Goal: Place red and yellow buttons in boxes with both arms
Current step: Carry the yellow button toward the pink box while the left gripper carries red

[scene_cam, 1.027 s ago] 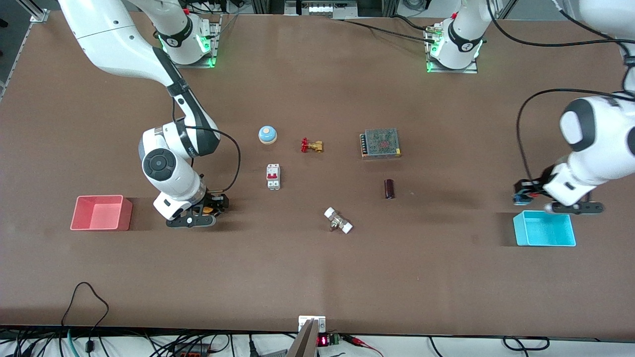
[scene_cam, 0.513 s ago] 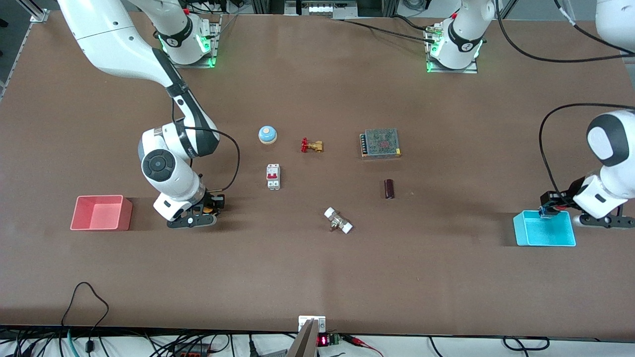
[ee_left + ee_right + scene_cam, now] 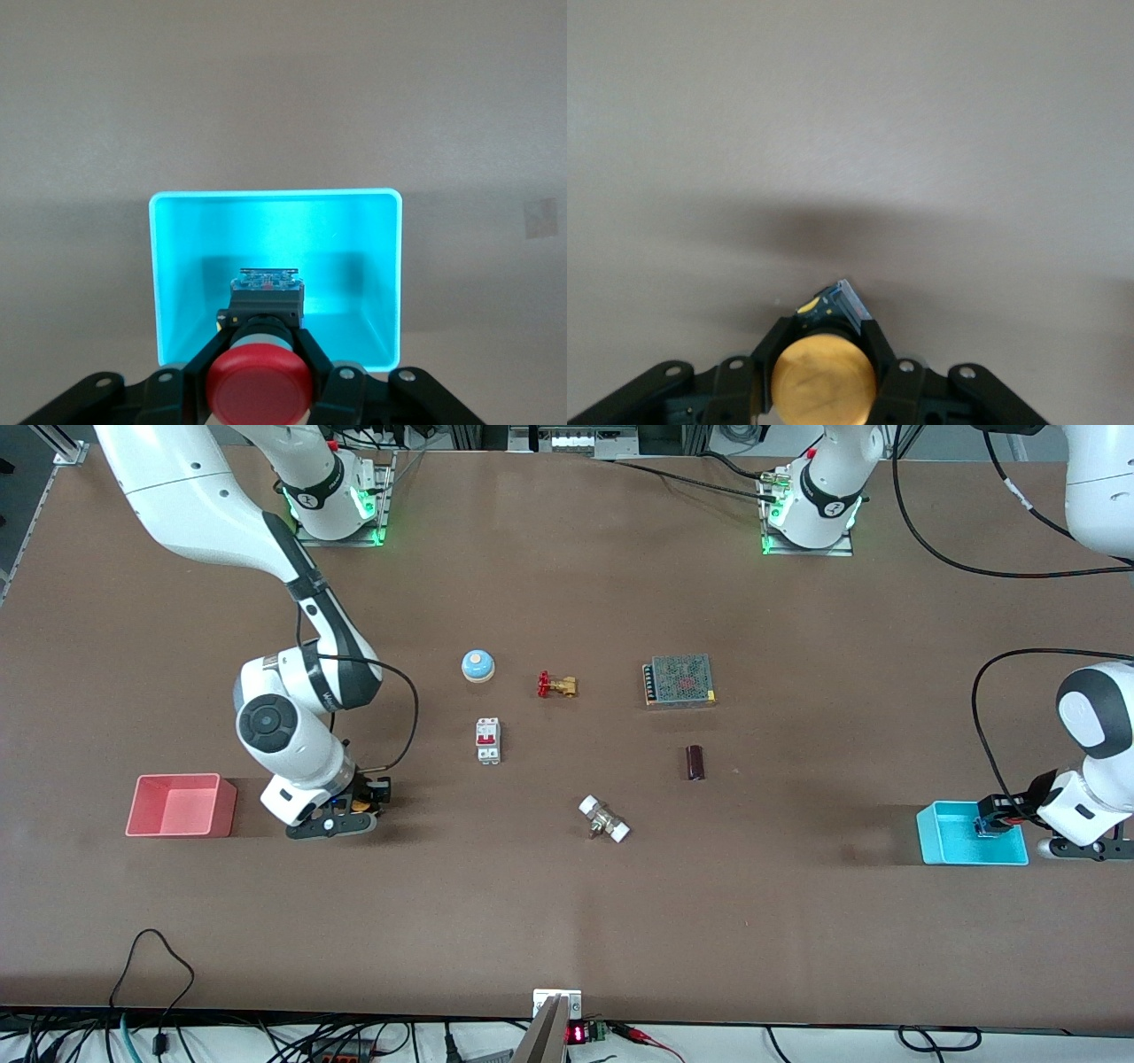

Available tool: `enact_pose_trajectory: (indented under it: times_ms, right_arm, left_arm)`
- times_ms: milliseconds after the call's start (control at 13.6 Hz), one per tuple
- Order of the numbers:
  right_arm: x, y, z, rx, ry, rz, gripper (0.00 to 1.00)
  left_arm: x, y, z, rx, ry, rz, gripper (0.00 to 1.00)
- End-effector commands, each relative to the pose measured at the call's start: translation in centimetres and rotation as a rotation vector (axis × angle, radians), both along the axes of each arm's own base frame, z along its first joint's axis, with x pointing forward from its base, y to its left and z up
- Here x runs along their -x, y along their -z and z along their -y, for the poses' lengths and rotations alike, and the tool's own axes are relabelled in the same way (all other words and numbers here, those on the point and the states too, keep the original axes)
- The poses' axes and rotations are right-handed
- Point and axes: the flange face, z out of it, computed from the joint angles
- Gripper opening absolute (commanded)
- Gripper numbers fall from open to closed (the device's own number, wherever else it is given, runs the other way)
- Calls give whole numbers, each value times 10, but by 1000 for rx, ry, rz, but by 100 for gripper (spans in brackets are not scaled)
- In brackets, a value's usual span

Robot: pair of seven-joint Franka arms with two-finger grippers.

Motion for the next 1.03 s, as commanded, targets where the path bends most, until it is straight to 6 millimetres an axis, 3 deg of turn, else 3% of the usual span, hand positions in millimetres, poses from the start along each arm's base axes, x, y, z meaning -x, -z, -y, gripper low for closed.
enact_pose_trajectory:
  times_ms: [0,147,293,440,660,953]
  right_arm:
    - [-6,-81,50,-54,-40,-11,21]
    - [-5,-125,105,-37,-80,-12,21]
    - [-2,-144,164,-24,-136,-11,21]
    - [2,-148,216,-15,-159,-8,21]
    - [2,-146,253,-8,-184,0,21]
    - [-6,-105,271,-9,-169,1,21]
  left_arm:
    - [-8,12,-10,16,7,-5,7]
    - [-8,24,-8,42,34,-12,7]
    - [-11,35,-8,45,74,-21,8]
    - [-10,44,-8,51,72,-31,8]
    - [-10,49,-8,55,73,-33,12]
    - [-11,56,-8,50,72,-23,32]
